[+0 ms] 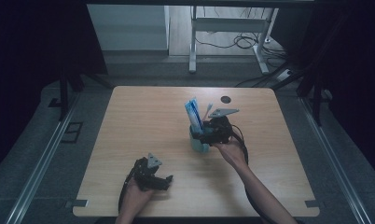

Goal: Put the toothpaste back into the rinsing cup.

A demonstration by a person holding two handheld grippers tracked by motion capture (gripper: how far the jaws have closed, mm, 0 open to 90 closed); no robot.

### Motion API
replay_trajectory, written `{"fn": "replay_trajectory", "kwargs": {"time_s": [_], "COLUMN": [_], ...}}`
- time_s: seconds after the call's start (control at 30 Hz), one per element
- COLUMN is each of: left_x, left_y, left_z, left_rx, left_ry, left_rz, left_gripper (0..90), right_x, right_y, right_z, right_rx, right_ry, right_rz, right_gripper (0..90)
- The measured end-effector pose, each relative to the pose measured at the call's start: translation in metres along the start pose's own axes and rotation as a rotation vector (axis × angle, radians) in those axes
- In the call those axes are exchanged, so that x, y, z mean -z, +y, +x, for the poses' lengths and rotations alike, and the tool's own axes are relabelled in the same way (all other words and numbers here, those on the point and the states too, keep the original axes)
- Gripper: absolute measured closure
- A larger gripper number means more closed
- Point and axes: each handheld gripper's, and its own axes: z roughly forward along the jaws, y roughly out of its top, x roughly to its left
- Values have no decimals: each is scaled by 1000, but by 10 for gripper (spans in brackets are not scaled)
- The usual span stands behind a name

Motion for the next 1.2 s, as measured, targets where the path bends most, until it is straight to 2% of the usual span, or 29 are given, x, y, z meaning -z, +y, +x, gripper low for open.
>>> {"fn": "replay_trajectory", "kwargs": {"time_s": [0.37,0.8,1.2], "left_x": [0,0,0], "left_y": [0,0,0], "left_z": [0,0,0], "left_rx": [-1,-2,-2], "left_ry": [0,1,2], "left_rz": [1,0,0], "left_gripper": [20,20,20], "right_x": [10,23,41], "right_y": [0,-6,-13], "right_z": [4,3,-2], "right_rx": [30,51,58], "right_ry": [5,2,-25], "right_rz": [33,48,60], "right_gripper": [148,130,91]}}
